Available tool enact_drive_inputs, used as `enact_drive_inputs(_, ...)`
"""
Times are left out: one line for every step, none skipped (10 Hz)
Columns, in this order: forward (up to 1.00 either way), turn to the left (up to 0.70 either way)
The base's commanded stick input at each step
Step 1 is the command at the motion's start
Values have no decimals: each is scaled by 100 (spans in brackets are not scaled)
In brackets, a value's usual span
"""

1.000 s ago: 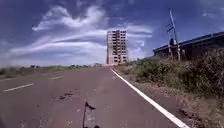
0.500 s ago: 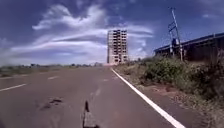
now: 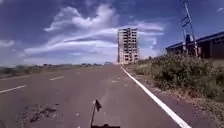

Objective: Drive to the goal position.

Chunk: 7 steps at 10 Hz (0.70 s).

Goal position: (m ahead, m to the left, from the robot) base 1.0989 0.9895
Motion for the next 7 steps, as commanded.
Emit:
enact_drive_inputs(100,0)
enact_drive_inputs(100,0)
enact_drive_inputs(100,0)
enact_drive_inputs(100,0)
enact_drive_inputs(100,0)
enact_drive_inputs(100,0)
enact_drive_inputs(100,0)
